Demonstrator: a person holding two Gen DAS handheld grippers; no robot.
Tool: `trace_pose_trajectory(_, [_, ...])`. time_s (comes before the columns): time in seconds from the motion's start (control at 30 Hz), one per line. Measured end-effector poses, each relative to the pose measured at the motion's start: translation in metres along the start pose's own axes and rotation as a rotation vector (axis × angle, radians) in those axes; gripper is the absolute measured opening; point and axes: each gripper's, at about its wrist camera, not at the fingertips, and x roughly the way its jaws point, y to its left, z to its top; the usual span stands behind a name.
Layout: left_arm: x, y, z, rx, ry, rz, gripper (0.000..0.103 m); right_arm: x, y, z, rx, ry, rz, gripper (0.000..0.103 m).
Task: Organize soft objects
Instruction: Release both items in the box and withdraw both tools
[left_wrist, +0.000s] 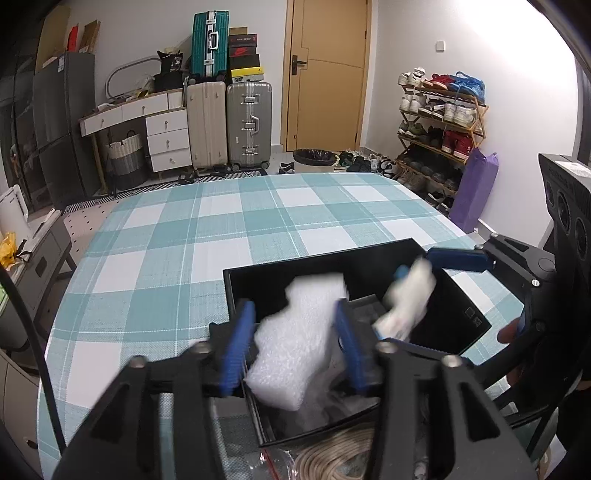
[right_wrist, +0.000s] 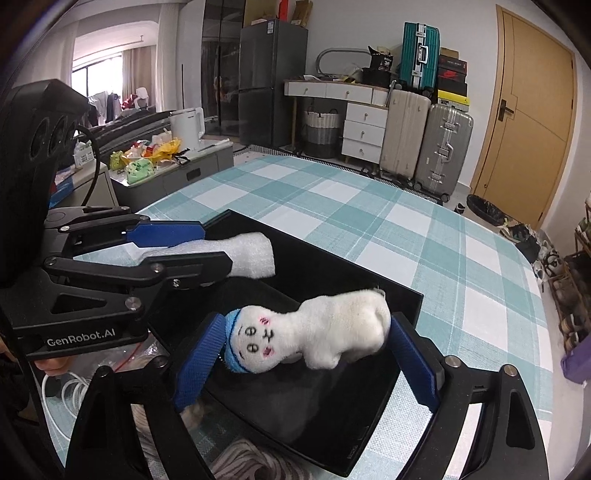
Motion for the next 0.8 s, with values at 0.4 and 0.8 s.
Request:
trace_pose_trajectory(0.4, [-0.055, 0.008, 0.004, -0.051, -0.124, -0.011, 0.103, -0.054, -0.018, -0.009, 0.076, -0.07, -0.051, 0.102])
trace_pose_trajectory(0.8, [-0.092, 0.01, -0.034, -0.058, -0.117, 0.045, 0.103, -0.108, 0.001, -0.043, 0.187, -0.091, 0.001, 0.102])
